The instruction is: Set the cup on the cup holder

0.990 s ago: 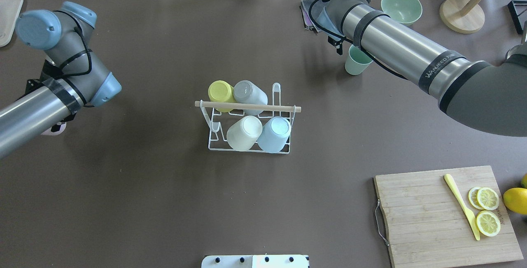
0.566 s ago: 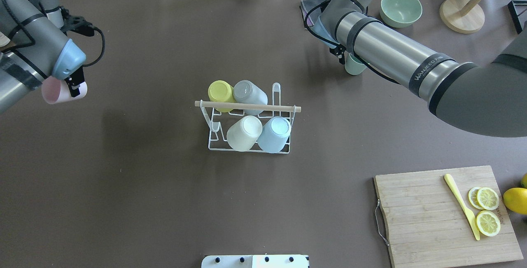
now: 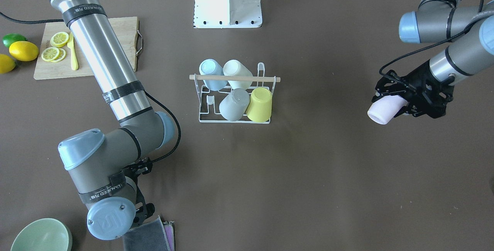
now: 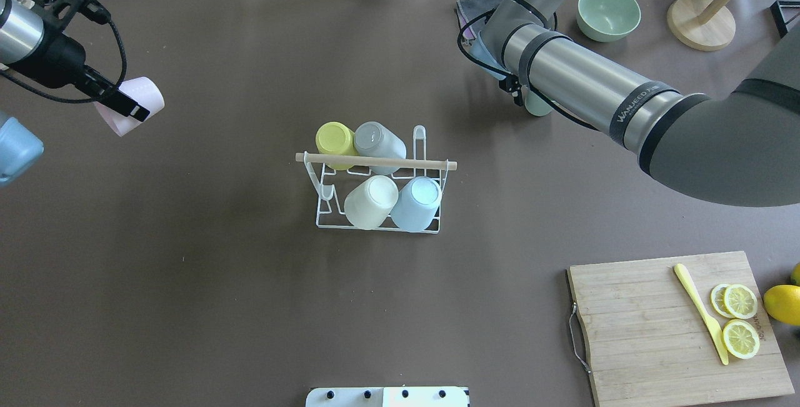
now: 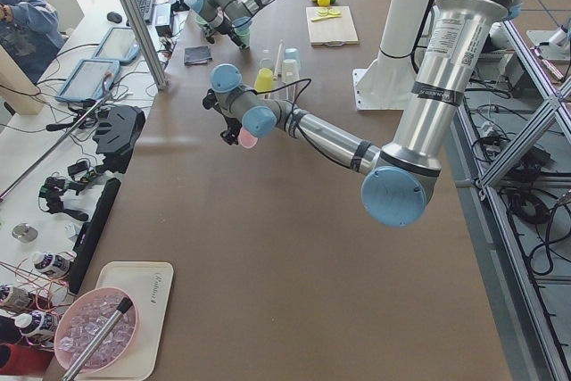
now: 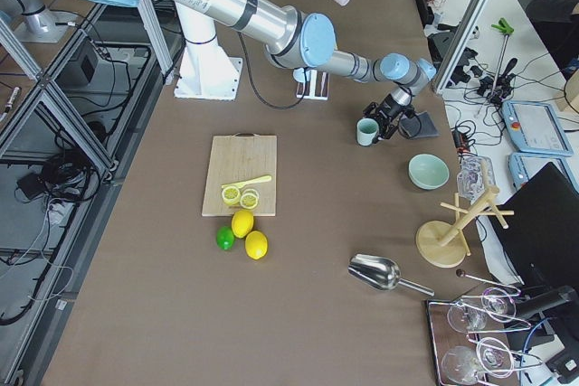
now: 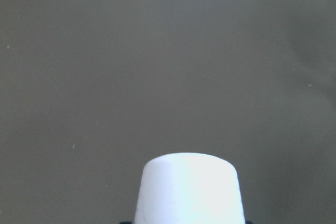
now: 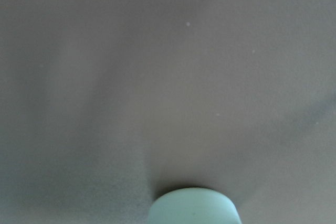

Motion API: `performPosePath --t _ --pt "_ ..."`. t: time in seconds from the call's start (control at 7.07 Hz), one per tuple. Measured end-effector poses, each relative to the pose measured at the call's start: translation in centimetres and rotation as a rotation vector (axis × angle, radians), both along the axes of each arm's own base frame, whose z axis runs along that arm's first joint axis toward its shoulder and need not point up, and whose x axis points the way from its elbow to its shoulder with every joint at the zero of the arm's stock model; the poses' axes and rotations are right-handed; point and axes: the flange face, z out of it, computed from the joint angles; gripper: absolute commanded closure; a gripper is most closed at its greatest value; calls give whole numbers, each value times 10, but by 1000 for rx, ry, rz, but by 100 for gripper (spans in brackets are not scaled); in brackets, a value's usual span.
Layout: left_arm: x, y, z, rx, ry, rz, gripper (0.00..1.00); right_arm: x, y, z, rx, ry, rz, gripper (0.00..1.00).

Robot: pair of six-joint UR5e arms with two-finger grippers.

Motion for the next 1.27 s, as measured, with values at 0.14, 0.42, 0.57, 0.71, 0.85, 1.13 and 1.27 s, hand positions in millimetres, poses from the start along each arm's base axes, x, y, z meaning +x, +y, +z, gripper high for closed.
performPosePath --t 0.14,0.42,0.57,0.71,0.85,1.13,1.27 --pt "12 33 -10 129 85 -89 64 0 1 2 -3 4 -1 0" --pt "52 106 -38 349 290 -331 64 0 0 -1 -5 4 -10 0" --pt "61 133 -55 411 392 -430 64 1 -1 -7 -5 2 -21 0" --pt "70 157 -69 451 488 -506 63 2 -2 -13 -1 -5 -29 0" --pt "84 178 -79 463 555 -566 62 1 -3 -18 7 -14 -40 0" --pt "120 210 -101 449 618 -685 62 3 -6 -23 25 -32 -57 0" --pt "140 225 -111 444 627 -736 63 4 -7 -25 33 -37 -62 0"
